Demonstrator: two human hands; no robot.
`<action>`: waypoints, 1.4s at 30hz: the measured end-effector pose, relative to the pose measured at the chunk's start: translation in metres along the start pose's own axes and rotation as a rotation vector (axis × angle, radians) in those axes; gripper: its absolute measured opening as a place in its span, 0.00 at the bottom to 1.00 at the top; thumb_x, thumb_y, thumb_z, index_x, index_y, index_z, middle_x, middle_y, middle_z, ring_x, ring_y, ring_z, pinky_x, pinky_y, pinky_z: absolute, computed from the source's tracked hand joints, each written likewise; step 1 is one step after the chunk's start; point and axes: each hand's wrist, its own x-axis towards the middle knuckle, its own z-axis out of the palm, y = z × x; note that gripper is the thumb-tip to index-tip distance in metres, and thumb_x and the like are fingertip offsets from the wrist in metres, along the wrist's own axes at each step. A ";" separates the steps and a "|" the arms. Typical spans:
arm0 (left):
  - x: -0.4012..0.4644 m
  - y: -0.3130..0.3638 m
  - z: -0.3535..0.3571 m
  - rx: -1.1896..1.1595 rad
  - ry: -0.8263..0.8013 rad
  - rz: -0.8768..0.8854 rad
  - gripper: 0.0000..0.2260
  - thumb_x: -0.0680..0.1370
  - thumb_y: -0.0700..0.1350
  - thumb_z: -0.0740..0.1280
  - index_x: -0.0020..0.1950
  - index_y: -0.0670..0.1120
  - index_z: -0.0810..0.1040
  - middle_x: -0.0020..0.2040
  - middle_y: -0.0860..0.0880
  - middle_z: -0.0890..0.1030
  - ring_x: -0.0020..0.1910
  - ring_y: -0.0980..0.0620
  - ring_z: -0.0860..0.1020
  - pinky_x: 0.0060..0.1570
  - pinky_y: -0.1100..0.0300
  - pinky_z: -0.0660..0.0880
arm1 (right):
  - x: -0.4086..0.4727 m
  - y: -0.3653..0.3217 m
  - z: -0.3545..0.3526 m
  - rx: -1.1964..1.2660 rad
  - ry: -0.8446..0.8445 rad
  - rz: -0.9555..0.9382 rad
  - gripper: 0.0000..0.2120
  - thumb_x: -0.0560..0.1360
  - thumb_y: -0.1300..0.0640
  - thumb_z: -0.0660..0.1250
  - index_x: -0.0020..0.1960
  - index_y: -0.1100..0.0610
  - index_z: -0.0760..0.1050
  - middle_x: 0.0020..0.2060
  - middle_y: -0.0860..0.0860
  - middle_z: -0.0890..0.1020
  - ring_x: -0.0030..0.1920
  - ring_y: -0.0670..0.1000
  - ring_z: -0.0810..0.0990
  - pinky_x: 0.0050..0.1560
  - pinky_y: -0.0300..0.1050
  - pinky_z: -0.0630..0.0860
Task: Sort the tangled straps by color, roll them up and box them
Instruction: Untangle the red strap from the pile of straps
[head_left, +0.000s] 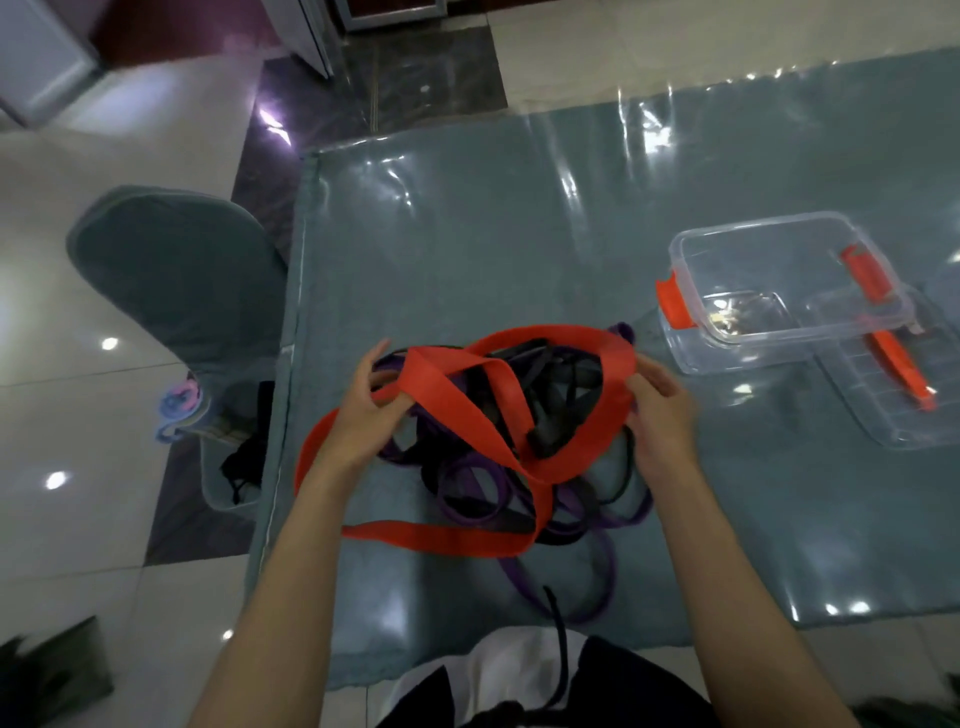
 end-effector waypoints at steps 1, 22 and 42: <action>0.001 0.000 -0.003 0.038 -0.055 0.049 0.23 0.82 0.41 0.71 0.72 0.62 0.72 0.63 0.51 0.80 0.56 0.57 0.83 0.52 0.52 0.81 | -0.003 -0.005 0.006 -0.046 -0.062 -0.052 0.17 0.74 0.70 0.65 0.51 0.52 0.85 0.44 0.53 0.87 0.42 0.48 0.80 0.44 0.42 0.76; -0.006 -0.017 0.024 0.026 0.120 -0.202 0.07 0.80 0.39 0.72 0.57 0.41 0.82 0.48 0.48 0.82 0.48 0.51 0.78 0.46 0.63 0.72 | -0.076 0.046 0.091 -0.773 -0.687 -0.617 0.10 0.77 0.60 0.66 0.52 0.53 0.85 0.49 0.46 0.85 0.52 0.49 0.83 0.56 0.55 0.80; -0.036 -0.120 -0.059 0.465 0.212 -0.295 0.13 0.82 0.51 0.71 0.54 0.41 0.86 0.53 0.37 0.85 0.65 0.37 0.79 0.68 0.45 0.73 | -0.044 0.076 0.037 -1.397 -0.567 -0.537 0.23 0.80 0.52 0.70 0.74 0.51 0.74 0.75 0.49 0.75 0.80 0.52 0.66 0.79 0.63 0.57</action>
